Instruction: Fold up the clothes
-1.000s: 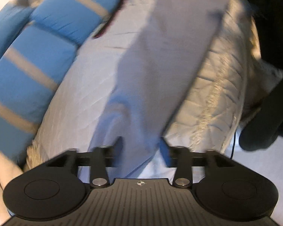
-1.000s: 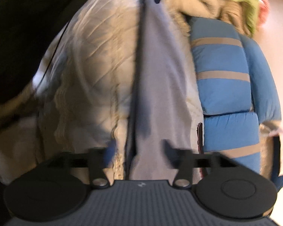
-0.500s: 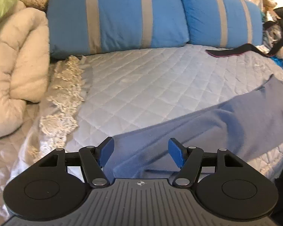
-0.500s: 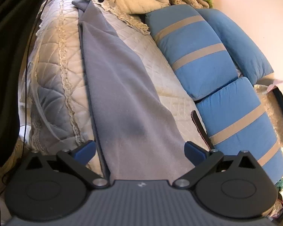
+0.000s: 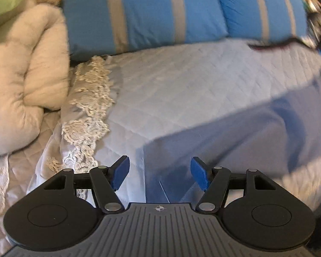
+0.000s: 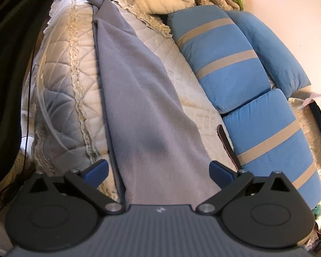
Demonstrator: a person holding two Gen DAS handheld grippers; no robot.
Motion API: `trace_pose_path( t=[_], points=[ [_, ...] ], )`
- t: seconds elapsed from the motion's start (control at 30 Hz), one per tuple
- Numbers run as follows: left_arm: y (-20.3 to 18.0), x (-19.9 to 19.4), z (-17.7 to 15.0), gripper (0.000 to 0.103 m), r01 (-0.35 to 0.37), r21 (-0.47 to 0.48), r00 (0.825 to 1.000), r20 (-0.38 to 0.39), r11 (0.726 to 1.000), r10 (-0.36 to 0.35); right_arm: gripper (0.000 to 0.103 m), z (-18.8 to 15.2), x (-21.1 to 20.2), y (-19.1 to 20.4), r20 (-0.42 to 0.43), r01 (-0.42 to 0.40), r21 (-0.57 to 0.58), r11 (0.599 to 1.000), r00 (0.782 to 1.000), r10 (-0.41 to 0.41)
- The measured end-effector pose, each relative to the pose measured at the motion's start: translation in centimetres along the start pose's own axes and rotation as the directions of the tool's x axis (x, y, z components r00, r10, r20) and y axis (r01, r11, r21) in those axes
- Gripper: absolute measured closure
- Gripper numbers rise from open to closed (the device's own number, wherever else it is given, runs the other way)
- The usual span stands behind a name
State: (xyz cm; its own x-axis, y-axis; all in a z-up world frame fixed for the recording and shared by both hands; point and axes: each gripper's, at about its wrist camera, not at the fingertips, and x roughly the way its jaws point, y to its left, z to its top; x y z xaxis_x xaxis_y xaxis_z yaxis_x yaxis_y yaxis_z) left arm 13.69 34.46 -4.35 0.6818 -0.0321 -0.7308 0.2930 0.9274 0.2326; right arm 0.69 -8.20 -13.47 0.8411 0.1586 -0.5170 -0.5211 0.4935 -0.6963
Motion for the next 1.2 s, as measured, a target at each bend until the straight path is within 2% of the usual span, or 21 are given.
trace_pose_path(
  t=[0.1, 0.2, 0.27, 0.33, 0.47, 0.53, 0.6, 0.67, 0.73, 0.83, 0.93, 1.03, 1.17, 1.2],
  points=[
    [-2.2, -0.3, -1.0, 0.041, 0.033, 0.147, 0.999, -0.038, 0.989, -0.028, 0.000, -0.1, 0.0, 0.1, 0.004, -0.002, -0.005, 1.000, 1.000, 0.002],
    [-3.9, -1.0, -1.8, 0.041, 0.105, 0.257, 0.994, -0.048, 0.961, -0.095, 0.000, 0.0, -0.1, 0.3, 0.010, -0.006, -0.013, 1.000, 1.000, 0.007],
    [-3.4, -1.3, -1.6, 0.041, 0.127, 0.226, 0.992, -0.037, 0.966, -0.122, 0.000, 0.0, -0.1, 0.5, 0.012, -0.006, -0.023, 1.000, 1.000, 0.006],
    [-1.9, -1.5, -1.0, 0.041, 0.139, 0.132, 0.990, 0.002, 0.981, -0.141, 0.000, 0.0, -0.1, 0.7, 0.013, -0.004, -0.032, 0.999, 1.000, 0.005],
    [1.4, -1.0, 0.1, 0.041, 0.107, -0.042, 0.993, 0.056, 0.993, -0.105, 0.000, 0.0, 0.0, 0.9, 0.009, -0.008, -0.040, 0.999, 1.000, 0.008],
    [2.0, -0.4, 0.3, 0.041, 0.094, -0.064, 0.995, 0.050, 0.994, -0.091, 0.000, -0.1, 0.1, 1.0, 0.004, -0.008, -0.042, 0.999, 1.000, 0.008],
    [1.9, 0.6, 0.4, 0.042, 0.053, -0.052, 0.998, 0.023, 0.997, -0.052, 0.000, -0.1, 0.2, 1.1, 0.001, -0.008, -0.042, 0.999, 1.000, 0.008],
    [1.3, 1.5, 0.3, 0.042, 0.016, -0.011, 1.000, -0.017, 1.000, -0.016, 0.000, -0.1, 0.2, 1.1, 0.000, -0.008, -0.039, 0.999, 1.000, 0.008],
    [0.4, 1.9, 0.0, 0.042, -0.011, 0.042, 1.000, -0.024, 0.999, 0.012, 0.000, -0.1, 0.2, 1.0, -0.001, -0.007, -0.036, 0.999, 1.000, 0.007],
    [-0.8, 1.5, -0.5, 0.053, -0.020, 0.118, 1.000, -0.004, 0.993, 0.021, 0.000, -0.1, 0.2, 1.0, -0.003, -0.009, -0.033, 0.999, 1.000, 0.008],
    [-1.8, 1.5, -0.6, 0.057, -0.009, 0.178, 1.000, -0.007, 0.984, 0.010, 0.000, -0.2, 0.3, 1.2, -0.007, -0.011, -0.038, 0.999, 1.000, 0.010],
    [-1.6, 2.0, -0.4, 0.058, 0.028, 0.175, 0.999, -0.021, 0.984, -0.025, 0.000, -0.1, 0.3, 1.3, -0.004, -0.013, -0.043, 0.999, 1.000, 0.012],
    [-0.2, 2.7, -0.1, 0.059, 0.101, 0.095, 0.994, -0.053, 0.990, -0.097, 0.000, 0.0, 0.3, 1.5, -0.005, -0.015, -0.049, 0.999, 1.000, 0.015],
    [0.1, 2.7, -0.1, 0.068, 0.124, 0.067, 0.991, -0.061, 0.990, -0.120, 0.000, 0.0, 0.4, 1.5, -0.006, -0.015, -0.050, 0.999, 1.000, 0.015]
  ],
)
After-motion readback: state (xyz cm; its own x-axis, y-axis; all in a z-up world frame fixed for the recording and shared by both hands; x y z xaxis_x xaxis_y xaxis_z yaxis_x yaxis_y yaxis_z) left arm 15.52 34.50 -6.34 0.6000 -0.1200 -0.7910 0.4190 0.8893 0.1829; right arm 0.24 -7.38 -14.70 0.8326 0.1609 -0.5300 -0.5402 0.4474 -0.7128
